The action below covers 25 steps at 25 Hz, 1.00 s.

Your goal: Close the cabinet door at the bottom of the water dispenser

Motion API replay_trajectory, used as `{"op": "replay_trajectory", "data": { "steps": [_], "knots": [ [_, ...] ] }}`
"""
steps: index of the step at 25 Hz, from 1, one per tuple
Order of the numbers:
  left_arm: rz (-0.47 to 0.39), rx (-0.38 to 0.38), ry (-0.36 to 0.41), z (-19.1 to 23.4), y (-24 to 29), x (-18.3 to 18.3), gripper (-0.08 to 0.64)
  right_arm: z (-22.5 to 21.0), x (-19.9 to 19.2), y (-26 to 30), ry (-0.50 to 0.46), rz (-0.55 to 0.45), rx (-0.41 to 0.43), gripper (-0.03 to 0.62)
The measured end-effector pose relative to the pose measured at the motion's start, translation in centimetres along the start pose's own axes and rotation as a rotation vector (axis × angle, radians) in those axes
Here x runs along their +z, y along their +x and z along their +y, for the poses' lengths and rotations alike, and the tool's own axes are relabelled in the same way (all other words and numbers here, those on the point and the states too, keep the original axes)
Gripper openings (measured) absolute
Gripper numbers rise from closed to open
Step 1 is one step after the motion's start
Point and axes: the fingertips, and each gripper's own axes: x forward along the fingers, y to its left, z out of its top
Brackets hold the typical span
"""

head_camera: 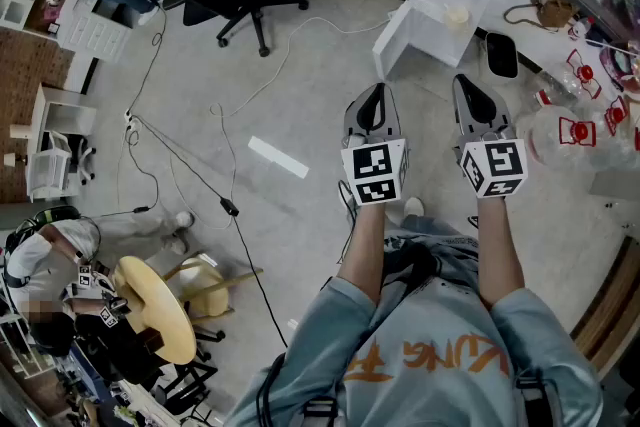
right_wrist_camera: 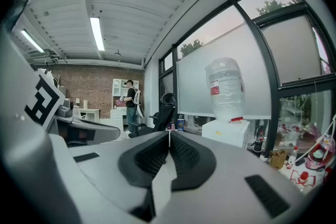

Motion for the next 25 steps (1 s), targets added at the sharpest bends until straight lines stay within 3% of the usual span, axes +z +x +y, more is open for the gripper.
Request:
{"op": "replay_trajectory", "data": {
  "steps": [16, 25],
  "knots": [
    [-0.079, 0.019, 0.080, -1.6, 1.0, 5.7, 0.011, -3.2, 4.6, 1.1, -0.002, -0.089, 0.019, 0.031],
    [-0.122, 0.025, 0.054, 3.3, 4.6, 7.8, 0.011, -3.3, 6.5, 6.8, -0.056, -0.105, 0.010, 0.031]
  ]
}}
